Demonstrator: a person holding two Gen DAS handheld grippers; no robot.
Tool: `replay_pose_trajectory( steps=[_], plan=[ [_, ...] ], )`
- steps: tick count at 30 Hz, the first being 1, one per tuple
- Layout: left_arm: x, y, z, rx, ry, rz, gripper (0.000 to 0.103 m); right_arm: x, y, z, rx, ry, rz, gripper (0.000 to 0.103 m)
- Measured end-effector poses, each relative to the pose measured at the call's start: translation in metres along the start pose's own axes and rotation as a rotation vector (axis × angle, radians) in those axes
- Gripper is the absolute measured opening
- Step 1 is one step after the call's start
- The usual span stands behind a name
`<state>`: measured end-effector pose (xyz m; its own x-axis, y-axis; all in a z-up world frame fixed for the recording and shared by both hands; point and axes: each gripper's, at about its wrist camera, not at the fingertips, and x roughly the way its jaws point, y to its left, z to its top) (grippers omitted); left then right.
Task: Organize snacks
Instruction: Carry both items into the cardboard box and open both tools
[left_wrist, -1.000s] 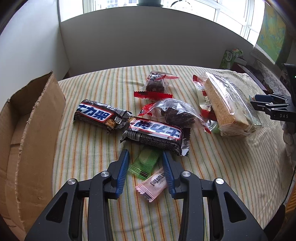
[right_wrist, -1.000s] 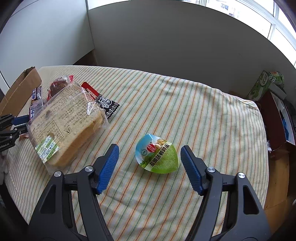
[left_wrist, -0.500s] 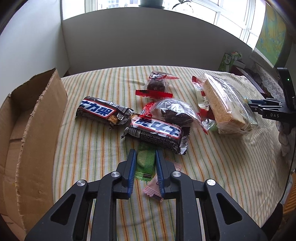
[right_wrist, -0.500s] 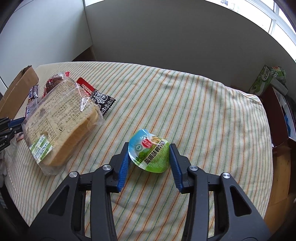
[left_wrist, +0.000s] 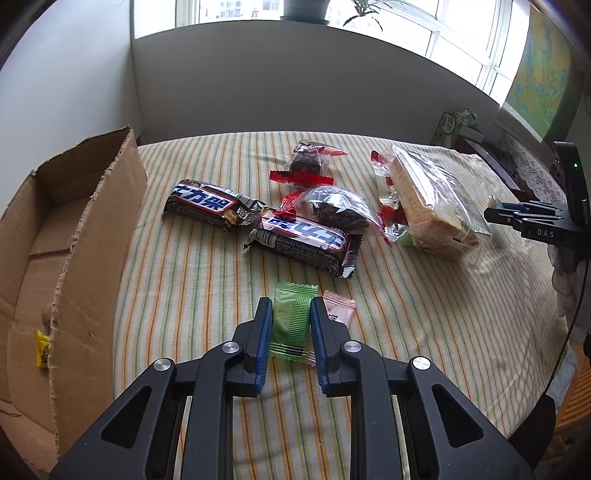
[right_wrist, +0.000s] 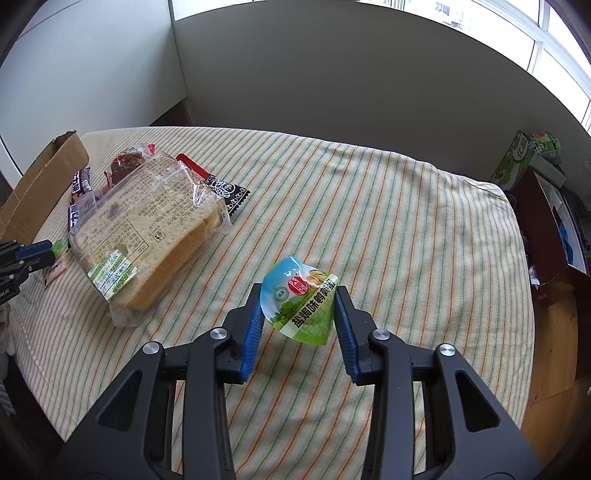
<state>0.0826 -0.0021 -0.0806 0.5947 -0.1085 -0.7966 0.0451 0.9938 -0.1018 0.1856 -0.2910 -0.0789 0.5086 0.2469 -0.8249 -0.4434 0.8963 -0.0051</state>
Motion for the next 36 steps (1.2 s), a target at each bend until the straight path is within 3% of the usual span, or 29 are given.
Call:
replay_pose_trajectory(
  steps=[12, 23, 36],
  plan=[
    [-0.057, 0.022, 0.003, -0.049, -0.107, -0.019, 0.019, -0.058, 0.051, 0.013, -0.061, -0.101, 0.036, 0.038],
    [-0.103, 0.071, -0.006, -0.11, -0.176, 0.062, 0.019, -0.085, 0.167, 0.047, -0.228, -0.172, 0.182, 0.038],
    [-0.12, 0.132, -0.032, -0.2, -0.18, 0.131, 0.019, -0.065, 0.293, 0.078, -0.39, -0.164, 0.321, 0.038]
  ],
)
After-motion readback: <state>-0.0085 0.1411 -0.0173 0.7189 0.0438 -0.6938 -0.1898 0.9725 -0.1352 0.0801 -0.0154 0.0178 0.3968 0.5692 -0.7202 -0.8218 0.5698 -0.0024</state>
